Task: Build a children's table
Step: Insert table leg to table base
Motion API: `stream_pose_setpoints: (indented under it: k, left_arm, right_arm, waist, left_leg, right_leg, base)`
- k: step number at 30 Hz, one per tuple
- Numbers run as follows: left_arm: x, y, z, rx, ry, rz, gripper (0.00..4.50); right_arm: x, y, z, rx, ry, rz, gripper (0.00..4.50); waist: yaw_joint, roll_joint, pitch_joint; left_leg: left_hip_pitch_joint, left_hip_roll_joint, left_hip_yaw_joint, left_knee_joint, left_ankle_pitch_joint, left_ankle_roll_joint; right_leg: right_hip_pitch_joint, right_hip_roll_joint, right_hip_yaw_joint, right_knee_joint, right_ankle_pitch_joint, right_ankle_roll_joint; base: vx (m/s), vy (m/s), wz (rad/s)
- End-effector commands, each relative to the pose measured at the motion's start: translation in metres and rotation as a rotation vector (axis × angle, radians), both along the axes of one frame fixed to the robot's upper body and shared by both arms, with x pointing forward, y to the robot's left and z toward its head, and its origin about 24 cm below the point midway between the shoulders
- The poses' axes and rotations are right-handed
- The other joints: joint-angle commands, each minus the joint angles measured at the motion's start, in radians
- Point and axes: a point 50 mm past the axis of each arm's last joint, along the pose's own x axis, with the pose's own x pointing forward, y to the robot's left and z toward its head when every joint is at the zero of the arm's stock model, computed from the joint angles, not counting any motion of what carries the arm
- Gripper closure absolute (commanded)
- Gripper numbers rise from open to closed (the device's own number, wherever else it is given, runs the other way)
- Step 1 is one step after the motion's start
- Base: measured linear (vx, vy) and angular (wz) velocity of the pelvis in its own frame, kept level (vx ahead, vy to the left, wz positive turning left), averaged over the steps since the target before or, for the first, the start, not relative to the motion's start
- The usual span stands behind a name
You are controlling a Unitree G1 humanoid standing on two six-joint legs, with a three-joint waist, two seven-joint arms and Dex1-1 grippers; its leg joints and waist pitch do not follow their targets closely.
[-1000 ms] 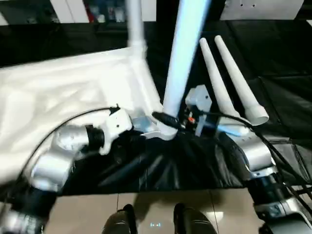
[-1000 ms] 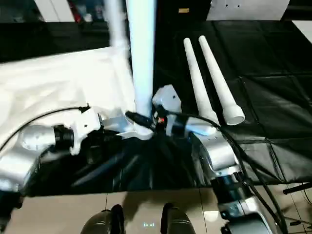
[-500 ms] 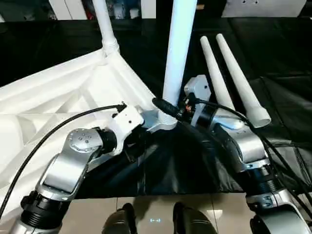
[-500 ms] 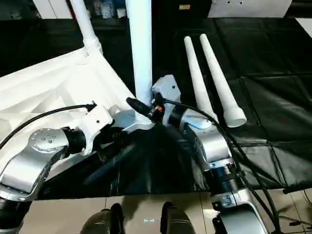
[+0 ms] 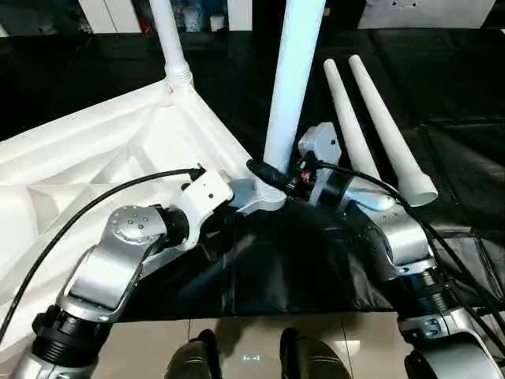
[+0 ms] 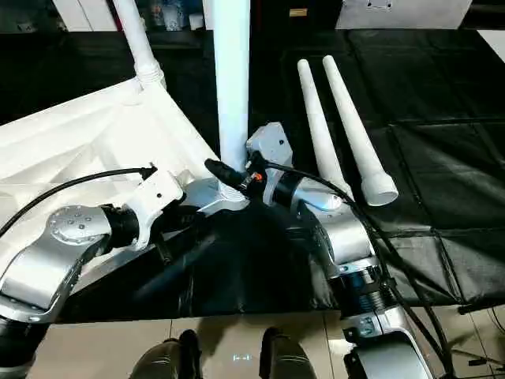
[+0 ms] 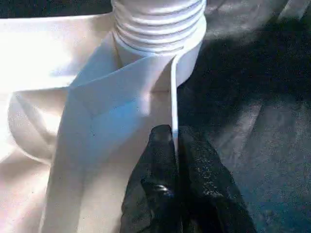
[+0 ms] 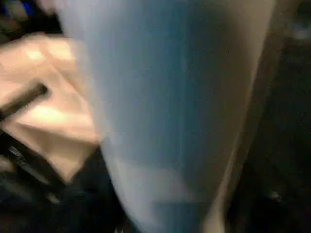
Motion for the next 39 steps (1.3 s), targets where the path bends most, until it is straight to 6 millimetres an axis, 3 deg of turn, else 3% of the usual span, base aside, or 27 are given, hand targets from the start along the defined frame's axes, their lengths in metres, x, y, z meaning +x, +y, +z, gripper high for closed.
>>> stream_pose_setpoints:
  k: [1, 4, 11, 20, 28, 32, 39]
  left_arm:
    - [0.002, 0.001, 0.014, -0.003, -0.075, -0.017, 4.5]
    - [0.004, 0.005, 0.014, 0.003, -0.078, -0.013, 4.5]
    - [0.009, 0.009, 0.012, 0.016, -0.101, -0.034, 4.5]
    - [0.011, 0.011, 0.006, 0.019, -0.107, -0.159, 4.5]
    - [0.01, 0.014, -0.004, 0.007, -0.071, -0.341, 4.5]
    - [0.01, 0.014, -0.008, 0.038, -0.064, -0.411, 4.5]
    - [0.01, 0.013, -0.011, 0.075, -0.051, -0.515, 4.5]
  right_arm:
    - [-0.009, -0.004, -0.042, -0.087, 0.185, -0.003, 1.57]
    - [-0.009, -0.007, -0.043, -0.087, 0.182, -0.02, 1.44]
    - [-0.016, -0.02, -0.045, -0.081, 0.173, -0.046, 0.8]
    - [-0.024, -0.043, -0.033, -0.055, 0.079, -0.028, 0.05]
    - [-0.026, -0.062, -0.009, -0.098, 0.003, 0.133, 0.02]
    - [-0.026, -0.064, -0.004, -0.145, 0.01, 0.237, 0.02]
    - [-0.02, -0.06, -0.004, -0.237, 0.029, 0.37, 0.02]
  waist:
    - [0.008, 0.008, -0.069]
    - [0.008, 0.013, -0.068]
    - [0.016, 0.012, -0.072]
    - [0.026, 0.01, -0.076]
    - [0.034, 0.008, -0.076]
    - [0.04, 0.007, -0.076]
    - [0.048, 0.002, -0.082]
  left_leg:
    - [0.027, 0.071, -0.03, -0.053, -0.113, 0.106]
    - [0.026, 0.071, -0.029, -0.052, -0.11, 0.111]
    - [0.028, 0.071, -0.028, -0.049, -0.098, 0.116]
    - [0.027, 0.07, -0.027, -0.046, -0.108, 0.117]
    - [0.029, 0.07, -0.025, -0.042, -0.099, 0.15]
    - [0.032, 0.072, -0.025, -0.041, -0.135, 0.136]
    - [0.028, 0.072, -0.025, -0.036, -0.14, 0.122]
  right_leg:
    - [0.062, -0.092, 0.062, -0.046, -0.072, -0.278]
    - [0.061, -0.092, 0.061, -0.046, -0.069, -0.28]
    - [0.063, -0.091, 0.061, -0.043, -0.049, -0.28]
    - [0.063, -0.091, 0.061, -0.043, -0.066, -0.274]
    - [0.062, -0.091, 0.06, -0.042, -0.061, -0.279]
    - [0.059, -0.092, 0.061, -0.045, -0.133, -0.27]
    - [0.059, -0.096, 0.063, -0.041, -0.155, -0.278]
  base:
    - [0.0, 0.0, 0.0]
    - [0.0, 0.0, 0.0]
    - [0.0, 0.0, 0.0]
    - [0.0, 0.0, 0.0]
    - [0.0, 0.0, 0.0]
    - [0.0, 0.0, 0.0]
    - [0.0, 0.0, 0.0]
